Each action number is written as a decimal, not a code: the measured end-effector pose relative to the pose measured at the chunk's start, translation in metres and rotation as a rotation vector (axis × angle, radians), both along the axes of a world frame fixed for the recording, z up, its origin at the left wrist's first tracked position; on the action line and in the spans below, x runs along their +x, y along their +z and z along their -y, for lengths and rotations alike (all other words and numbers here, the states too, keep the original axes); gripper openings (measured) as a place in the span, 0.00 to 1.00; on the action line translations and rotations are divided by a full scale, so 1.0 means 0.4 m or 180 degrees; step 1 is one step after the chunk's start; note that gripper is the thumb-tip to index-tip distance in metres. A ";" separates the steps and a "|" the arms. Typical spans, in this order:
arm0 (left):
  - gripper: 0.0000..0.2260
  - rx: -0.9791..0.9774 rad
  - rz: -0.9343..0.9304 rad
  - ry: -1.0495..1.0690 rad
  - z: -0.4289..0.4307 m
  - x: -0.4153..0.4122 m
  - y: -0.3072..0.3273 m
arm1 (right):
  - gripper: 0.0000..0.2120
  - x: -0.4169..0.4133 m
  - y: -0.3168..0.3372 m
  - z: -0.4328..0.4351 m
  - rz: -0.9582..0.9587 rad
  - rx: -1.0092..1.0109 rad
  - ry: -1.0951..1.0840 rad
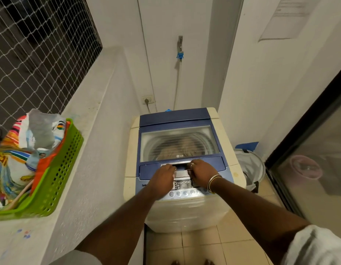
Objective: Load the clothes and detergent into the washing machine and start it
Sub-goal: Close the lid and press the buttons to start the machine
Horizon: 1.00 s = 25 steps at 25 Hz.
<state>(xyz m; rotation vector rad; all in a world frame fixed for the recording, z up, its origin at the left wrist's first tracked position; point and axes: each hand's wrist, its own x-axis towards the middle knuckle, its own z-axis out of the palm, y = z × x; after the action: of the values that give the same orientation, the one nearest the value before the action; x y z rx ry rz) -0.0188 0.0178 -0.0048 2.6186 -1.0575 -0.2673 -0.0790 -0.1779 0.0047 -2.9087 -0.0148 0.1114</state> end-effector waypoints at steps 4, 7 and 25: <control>0.19 0.0120 0.0312 0.0074 -0.013 -0.039 0.037 | 0.26 -0.031 0.015 -0.026 0.0173 -0.0011 -0.0102; 0.24 0.0290 0.0408 0.0142 -0.013 -0.089 0.074 | 0.28 -0.061 0.035 -0.047 0.0148 -0.0062 -0.0082; 0.27 0.0814 0.0611 0.0471 0.013 -0.392 0.090 | 0.31 -0.340 0.058 -0.036 0.0107 0.0025 0.0008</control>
<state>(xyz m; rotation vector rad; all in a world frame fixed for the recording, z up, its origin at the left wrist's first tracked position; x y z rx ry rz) -0.1756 0.0125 0.0313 2.9860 -0.9342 -0.1261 -0.2151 -0.1635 0.0280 -2.9025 -0.0245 0.0628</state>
